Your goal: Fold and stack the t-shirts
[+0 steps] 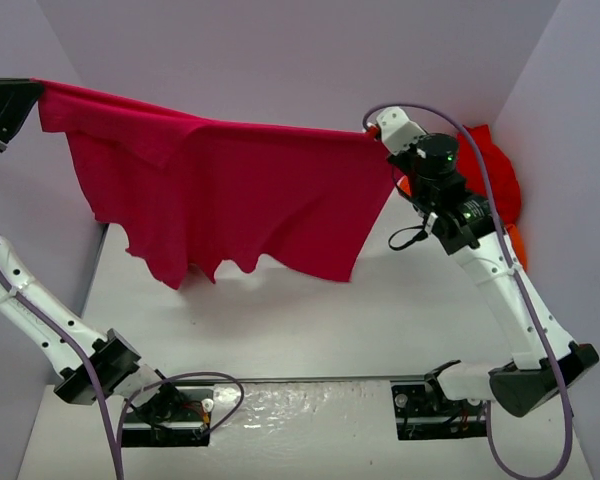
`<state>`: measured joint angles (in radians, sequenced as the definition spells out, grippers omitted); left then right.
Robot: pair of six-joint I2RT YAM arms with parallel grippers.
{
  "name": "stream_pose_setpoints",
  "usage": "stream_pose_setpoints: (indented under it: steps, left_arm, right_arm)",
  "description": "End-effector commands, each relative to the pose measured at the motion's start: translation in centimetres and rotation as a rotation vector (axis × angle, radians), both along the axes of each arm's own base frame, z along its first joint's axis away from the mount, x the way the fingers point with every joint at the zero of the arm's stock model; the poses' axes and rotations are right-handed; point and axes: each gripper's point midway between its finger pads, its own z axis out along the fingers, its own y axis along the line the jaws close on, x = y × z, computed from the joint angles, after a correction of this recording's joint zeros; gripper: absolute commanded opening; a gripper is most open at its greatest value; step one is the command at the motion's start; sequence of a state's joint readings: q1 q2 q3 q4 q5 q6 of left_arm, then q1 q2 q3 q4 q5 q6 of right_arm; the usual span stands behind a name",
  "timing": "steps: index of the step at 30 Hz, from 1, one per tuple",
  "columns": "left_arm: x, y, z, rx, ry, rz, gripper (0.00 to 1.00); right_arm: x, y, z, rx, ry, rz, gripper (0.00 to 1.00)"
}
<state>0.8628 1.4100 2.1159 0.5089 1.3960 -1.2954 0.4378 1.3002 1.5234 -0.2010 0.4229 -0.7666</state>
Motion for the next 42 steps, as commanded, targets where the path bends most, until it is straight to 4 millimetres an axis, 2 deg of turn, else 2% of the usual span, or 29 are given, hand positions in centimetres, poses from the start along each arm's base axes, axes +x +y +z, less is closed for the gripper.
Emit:
stream_pose_setpoints:
  steps: [1, 5, 11, 14, 17, 23, 29, 33, 35, 37, 39, 42]
  left_arm:
    - [-2.4, -2.3, 1.8, 0.058, -0.067, 0.013, 0.0]
    - [-4.4, -4.7, 2.2, 0.113, -0.091, 0.032, 0.0]
    - [-7.3, -8.3, 3.3, 0.164, -0.12, 0.03, 0.0]
    - [-8.4, -9.6, 3.5, 0.175, -0.139, 0.029, 0.0]
    - [-9.2, -10.6, 3.7, 0.174, -0.16, 0.03, 0.0]
    - [-9.5, -11.0, 2.6, 0.178, -0.098, 0.015, 0.0]
    - [-8.9, -10.2, 0.8, 0.198, -0.033, 0.001, 0.0]
    - [-8.1, -9.2, 0.7, 0.182, -0.001, -0.008, 0.0]
    - [-7.4, -8.3, 0.7, 0.17, 0.006, -0.002, 0.0]
    - [-5.9, -6.6, 0.6, 0.126, 0.02, 0.007, 0.0]
    - [-4.2, -4.4, 0.4, 0.069, 0.024, 0.027, 0.0]
    - [-0.9, -0.5, -0.8, -0.007, 0.061, 0.045, 0.0]
  right_arm:
    - [-5.1, -4.7, 8.5, 0.143, -0.25, -0.1, 0.0]
    - [-7.1, -5.1, 10.2, 0.228, -0.295, -0.061, 0.0]
    - [-10.4, -6.2, 12.0, 0.25, -0.325, -0.047, 0.0]
    - [-12.2, -6.8, 12.1, 0.255, -0.323, -0.03, 0.0]
    - [-13.3, -6.6, 11.8, 0.264, -0.308, 0.008, 0.0]
    - [-13.7, -5.7, 9.5, 0.26, -0.212, 0.057, 0.0]
    - [-13.8, -6.0, 7.4, 0.241, -0.159, 0.042, 0.0]
    - [-12.2, -5.6, 5.8, 0.198, -0.101, 0.033, 0.0]
    - [-10.7, -5.2, 4.8, 0.167, -0.061, 0.026, 0.0]
    - [-9.3, -4.5, 3.7, 0.143, -0.02, 0.031, 0.0]
    - [-7.3, -3.3, 1.7, 0.107, 0.045, 0.037, 0.0]
    - [-4.6, -1.8, -0.5, 0.069, 0.112, 0.043, 0.0]
